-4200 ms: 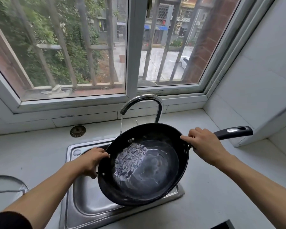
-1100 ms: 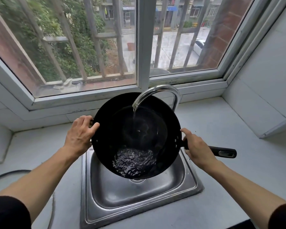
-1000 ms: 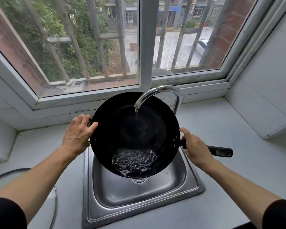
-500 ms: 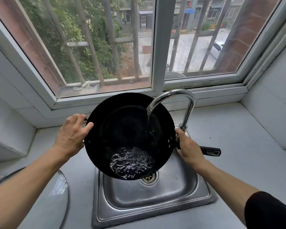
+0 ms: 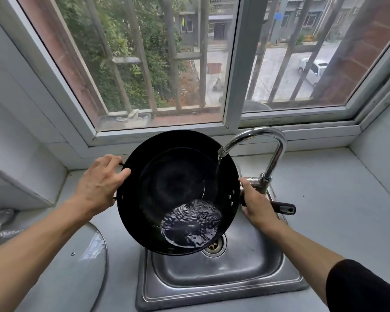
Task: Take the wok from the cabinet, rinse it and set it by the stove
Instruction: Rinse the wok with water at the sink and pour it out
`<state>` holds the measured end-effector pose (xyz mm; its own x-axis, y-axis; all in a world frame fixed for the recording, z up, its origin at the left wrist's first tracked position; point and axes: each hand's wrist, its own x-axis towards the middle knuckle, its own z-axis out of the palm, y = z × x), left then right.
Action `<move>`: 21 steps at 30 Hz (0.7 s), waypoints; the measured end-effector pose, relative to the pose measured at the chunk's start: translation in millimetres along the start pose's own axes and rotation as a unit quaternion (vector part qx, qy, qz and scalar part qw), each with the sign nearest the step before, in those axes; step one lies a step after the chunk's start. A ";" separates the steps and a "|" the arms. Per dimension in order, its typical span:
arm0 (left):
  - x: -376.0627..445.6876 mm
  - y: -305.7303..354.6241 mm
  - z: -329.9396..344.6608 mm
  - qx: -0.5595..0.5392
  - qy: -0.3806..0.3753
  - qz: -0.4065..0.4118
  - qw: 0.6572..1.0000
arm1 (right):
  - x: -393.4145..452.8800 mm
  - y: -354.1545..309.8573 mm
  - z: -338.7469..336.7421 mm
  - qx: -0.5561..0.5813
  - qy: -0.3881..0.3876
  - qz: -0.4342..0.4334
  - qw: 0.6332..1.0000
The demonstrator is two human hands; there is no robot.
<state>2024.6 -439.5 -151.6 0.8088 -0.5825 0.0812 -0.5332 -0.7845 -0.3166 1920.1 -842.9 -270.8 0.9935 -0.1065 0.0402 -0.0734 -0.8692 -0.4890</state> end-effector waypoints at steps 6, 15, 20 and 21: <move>-4.1 -4.3 -4.6 0.003 -0.028 0.017 0.999 | 1.2 -4.1 1.6 0.020 -0.033 -0.024 0.999; -11.2 -8.2 -13.8 0.008 -0.086 0.027 0.996 | -1.3 -7.8 -2.0 0.042 -0.048 -0.065 0.996; -17.4 -7.0 -26.6 0.000 -0.108 0.034 0.994 | 0.2 -5.5 0.7 0.046 -0.067 -0.070 0.994; -18.9 -7.7 -28.2 -0.005 -0.118 0.033 0.992 | 0.6 -4.0 2.6 0.047 -0.075 -0.070 0.994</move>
<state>2006.4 -428.5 -124.1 0.8074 -0.5668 -0.1640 -0.5880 -0.7496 -0.3039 1921.2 -838.2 -271.0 0.9957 0.0914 -0.0129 0.0681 -0.8210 -0.5669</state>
